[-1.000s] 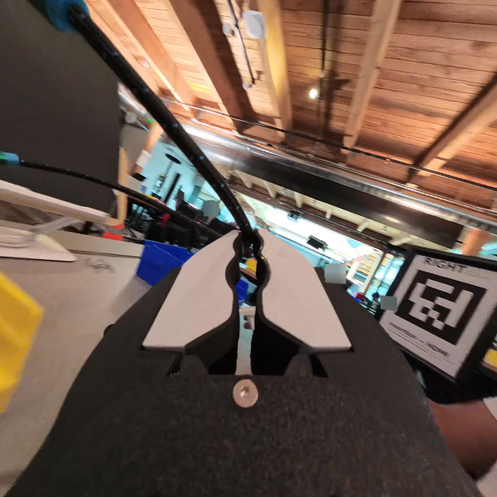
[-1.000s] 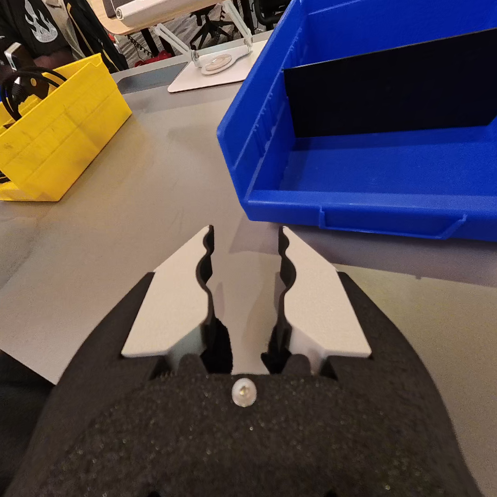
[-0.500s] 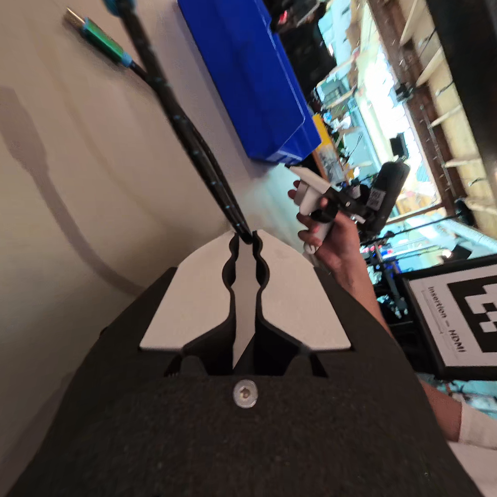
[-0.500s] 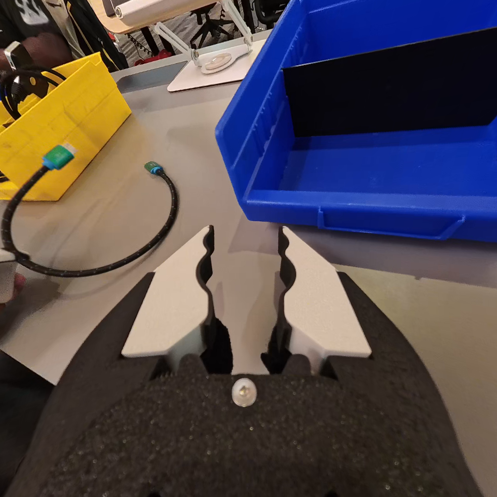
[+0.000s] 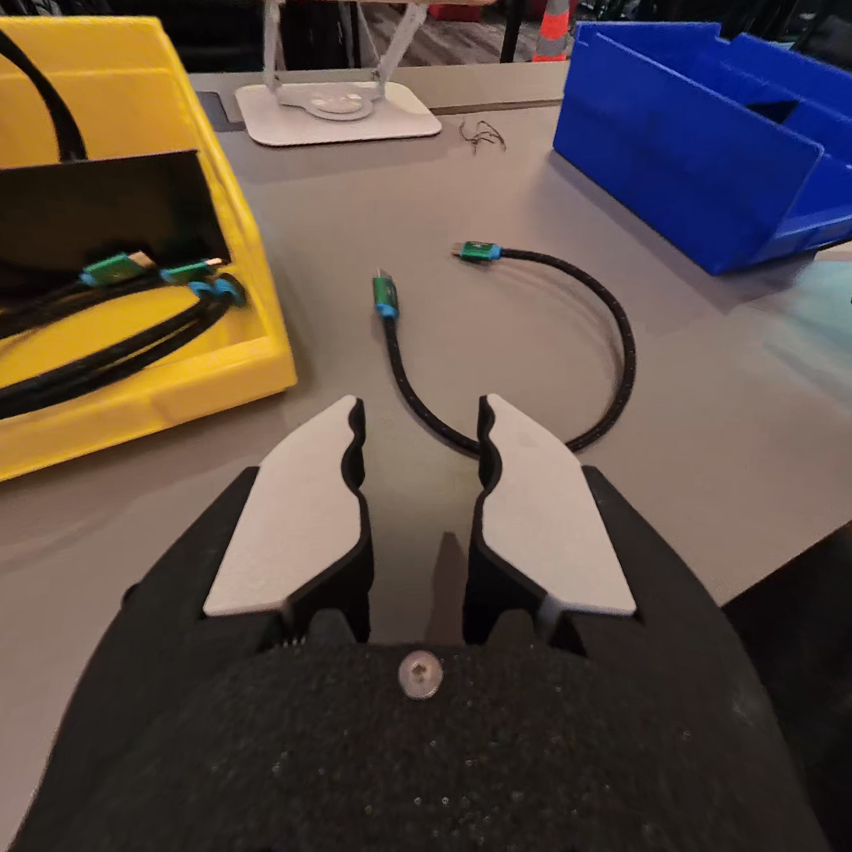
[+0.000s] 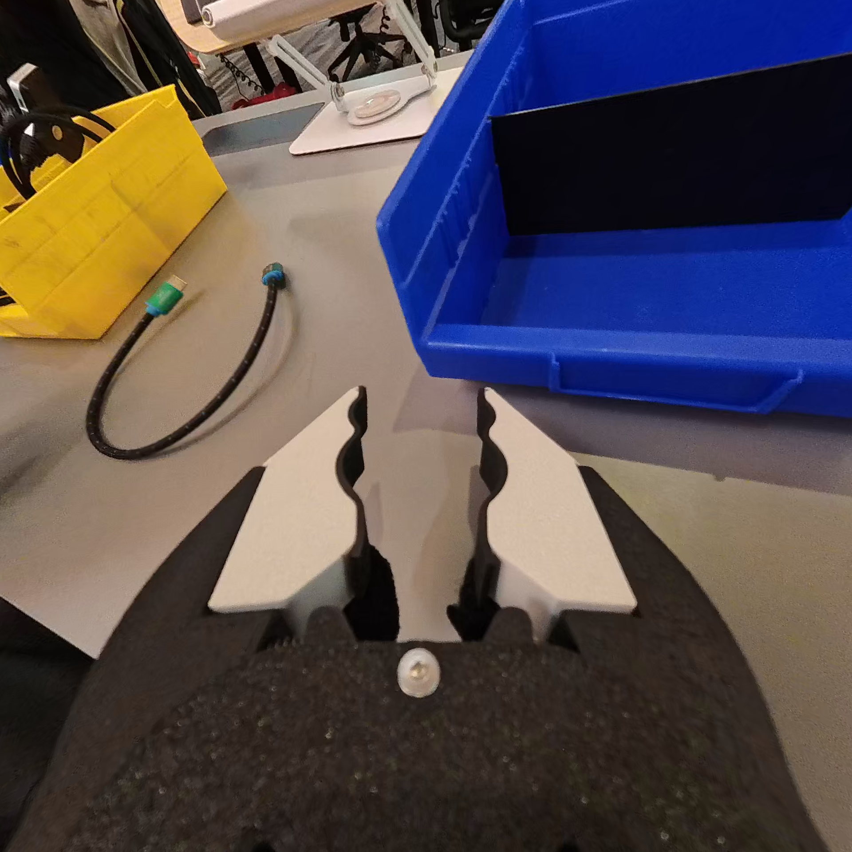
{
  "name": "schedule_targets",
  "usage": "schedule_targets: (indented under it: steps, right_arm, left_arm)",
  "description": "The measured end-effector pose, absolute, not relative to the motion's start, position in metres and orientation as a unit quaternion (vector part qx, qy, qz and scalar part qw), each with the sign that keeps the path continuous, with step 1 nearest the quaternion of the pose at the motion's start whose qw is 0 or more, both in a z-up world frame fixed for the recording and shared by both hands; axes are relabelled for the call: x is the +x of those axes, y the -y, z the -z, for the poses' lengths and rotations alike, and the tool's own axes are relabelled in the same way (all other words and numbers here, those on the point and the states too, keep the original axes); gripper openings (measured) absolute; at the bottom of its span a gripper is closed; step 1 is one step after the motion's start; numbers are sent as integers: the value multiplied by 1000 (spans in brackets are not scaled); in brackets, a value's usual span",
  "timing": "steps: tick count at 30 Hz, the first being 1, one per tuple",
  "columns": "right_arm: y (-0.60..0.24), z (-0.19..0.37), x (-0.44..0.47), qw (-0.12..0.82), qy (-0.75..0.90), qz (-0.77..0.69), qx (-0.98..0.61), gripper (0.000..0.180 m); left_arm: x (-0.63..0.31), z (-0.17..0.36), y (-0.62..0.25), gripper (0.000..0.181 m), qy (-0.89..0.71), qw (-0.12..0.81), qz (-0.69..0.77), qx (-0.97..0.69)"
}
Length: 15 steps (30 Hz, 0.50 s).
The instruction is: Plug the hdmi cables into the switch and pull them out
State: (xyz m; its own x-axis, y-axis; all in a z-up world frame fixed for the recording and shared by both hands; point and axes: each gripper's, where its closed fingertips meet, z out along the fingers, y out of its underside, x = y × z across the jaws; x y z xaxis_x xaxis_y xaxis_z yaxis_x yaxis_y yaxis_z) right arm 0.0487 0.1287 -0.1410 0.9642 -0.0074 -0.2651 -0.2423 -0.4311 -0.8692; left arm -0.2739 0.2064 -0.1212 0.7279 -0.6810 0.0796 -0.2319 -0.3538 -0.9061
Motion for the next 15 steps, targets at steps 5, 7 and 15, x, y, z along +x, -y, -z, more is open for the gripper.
schedule_targets:
  steps: [5,7,15]
  right_arm:
    - [-124,144,43,525,-63,-103,-842,47]
    - [-122,144,40,527,-60,-102,-842,47]
    - [-123,147,38,522,-54,-106,-845,47]
  left_arm:
    - [-303,115,-233,47,-286,483,233,-794]
    - [-313,115,-247,51,-294,439,250,-811]
    - [-374,71,-396,45,-305,368,99,-873]
